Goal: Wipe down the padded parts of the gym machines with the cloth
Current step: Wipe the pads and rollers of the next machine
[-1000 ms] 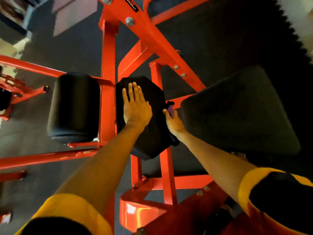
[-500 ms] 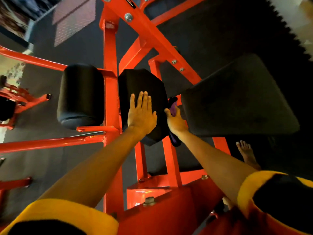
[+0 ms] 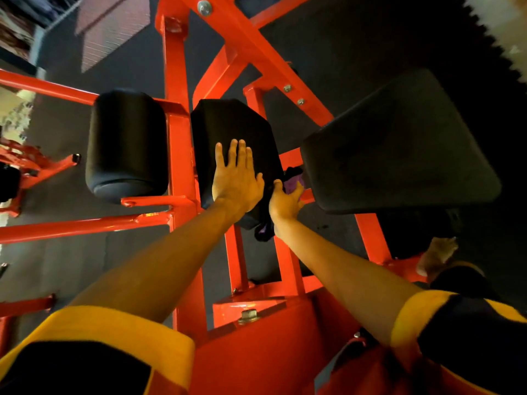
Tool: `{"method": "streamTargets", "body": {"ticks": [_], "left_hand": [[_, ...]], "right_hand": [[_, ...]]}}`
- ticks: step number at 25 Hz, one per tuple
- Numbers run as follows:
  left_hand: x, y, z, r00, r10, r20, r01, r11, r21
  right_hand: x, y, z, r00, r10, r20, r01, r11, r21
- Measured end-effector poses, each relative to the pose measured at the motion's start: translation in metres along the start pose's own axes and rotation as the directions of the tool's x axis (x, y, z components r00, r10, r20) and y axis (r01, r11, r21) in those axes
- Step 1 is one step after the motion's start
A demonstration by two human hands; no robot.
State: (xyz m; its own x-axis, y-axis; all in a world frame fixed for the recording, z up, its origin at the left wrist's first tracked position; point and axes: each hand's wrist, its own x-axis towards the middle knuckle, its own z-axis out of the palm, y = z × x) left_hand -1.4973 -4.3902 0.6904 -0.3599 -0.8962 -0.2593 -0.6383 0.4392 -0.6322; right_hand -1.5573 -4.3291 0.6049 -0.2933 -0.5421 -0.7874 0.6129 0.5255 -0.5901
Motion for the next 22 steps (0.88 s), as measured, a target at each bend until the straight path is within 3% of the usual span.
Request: {"method": "streamTargets", "body": {"ticks": [3,6,9,13,16,18,22], "left_hand": [[-0.002,0.001,0.001,1.000,0.005,-0.006,-0.005,1.000,-0.005],[0.000,-0.001,-0.004,1.000,0.011,0.021,-0.011,1.000,0.003],[0.002,0.000,-0.005,0.998,0.034,0.056,-0.035,0.999,0.023],[0.002,0.003,-0.014,0.993,0.009,0.120,-0.016,0.998,0.062],[0.008,0.027,-0.019,0.988,0.116,0.105,-0.125,0.988,0.090],[0.012,0.051,-0.020,0.977,0.167,0.132,-0.177,0.982,0.066],[0.025,0.087,-0.008,0.974,0.124,0.188,-0.129,0.991,0.017]], "right_hand": [[0.036,-0.003,-0.006,0.999,0.037,0.002,-0.037,0.982,0.184],[0.045,-0.012,-0.017,0.992,-0.028,0.126,0.022,0.999,0.048],[0.050,-0.013,-0.030,0.986,-0.092,0.138,0.107,0.988,-0.108],[0.050,-0.018,-0.055,0.934,-0.246,0.260,0.332,0.867,-0.372],[0.062,-0.034,-0.080,0.885,-0.303,0.353,0.460,0.682,-0.569],[0.077,-0.043,-0.099,0.850,-0.336,0.406,0.527,0.503,-0.686],[0.110,-0.052,-0.131,0.713,-0.420,0.562,0.596,-0.059,-0.801]]}}
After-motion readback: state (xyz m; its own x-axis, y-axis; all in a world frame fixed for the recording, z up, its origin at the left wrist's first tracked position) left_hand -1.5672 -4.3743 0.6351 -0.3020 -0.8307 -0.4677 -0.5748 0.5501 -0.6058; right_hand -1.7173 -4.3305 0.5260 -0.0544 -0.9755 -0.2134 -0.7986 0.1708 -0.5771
